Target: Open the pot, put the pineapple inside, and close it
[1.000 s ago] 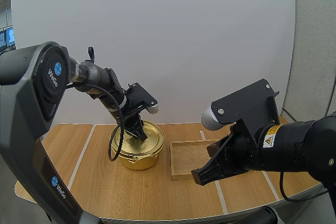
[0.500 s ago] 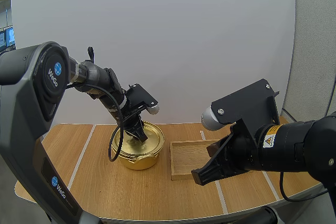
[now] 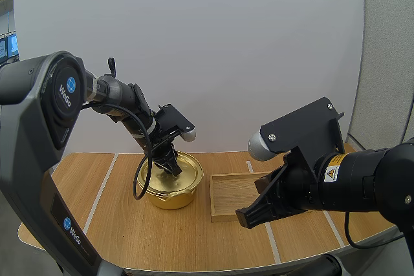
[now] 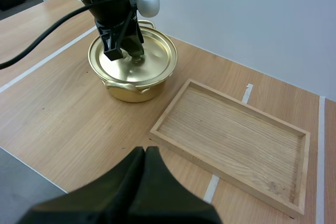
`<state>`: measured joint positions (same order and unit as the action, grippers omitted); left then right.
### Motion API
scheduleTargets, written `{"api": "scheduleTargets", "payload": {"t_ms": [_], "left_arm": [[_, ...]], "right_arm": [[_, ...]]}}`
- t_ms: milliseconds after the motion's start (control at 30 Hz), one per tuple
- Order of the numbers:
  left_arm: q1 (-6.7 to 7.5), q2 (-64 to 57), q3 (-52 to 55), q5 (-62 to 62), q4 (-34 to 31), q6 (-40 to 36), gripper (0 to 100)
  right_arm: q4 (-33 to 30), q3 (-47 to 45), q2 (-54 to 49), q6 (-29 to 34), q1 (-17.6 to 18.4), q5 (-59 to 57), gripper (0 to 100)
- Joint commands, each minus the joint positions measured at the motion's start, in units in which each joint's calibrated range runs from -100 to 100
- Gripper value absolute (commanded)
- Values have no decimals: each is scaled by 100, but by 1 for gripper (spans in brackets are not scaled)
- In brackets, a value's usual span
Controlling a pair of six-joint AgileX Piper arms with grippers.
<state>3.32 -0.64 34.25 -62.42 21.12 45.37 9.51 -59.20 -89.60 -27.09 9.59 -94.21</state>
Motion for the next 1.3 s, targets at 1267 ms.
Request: {"api": "scheduleTargets", "payload": {"t_ms": [1267], "left_arm": [[22,-6402,-1036,-2631,-399,-1077,100]], "right_arm": [[-11,-9,-47,-51,-19,-19,0]]}}
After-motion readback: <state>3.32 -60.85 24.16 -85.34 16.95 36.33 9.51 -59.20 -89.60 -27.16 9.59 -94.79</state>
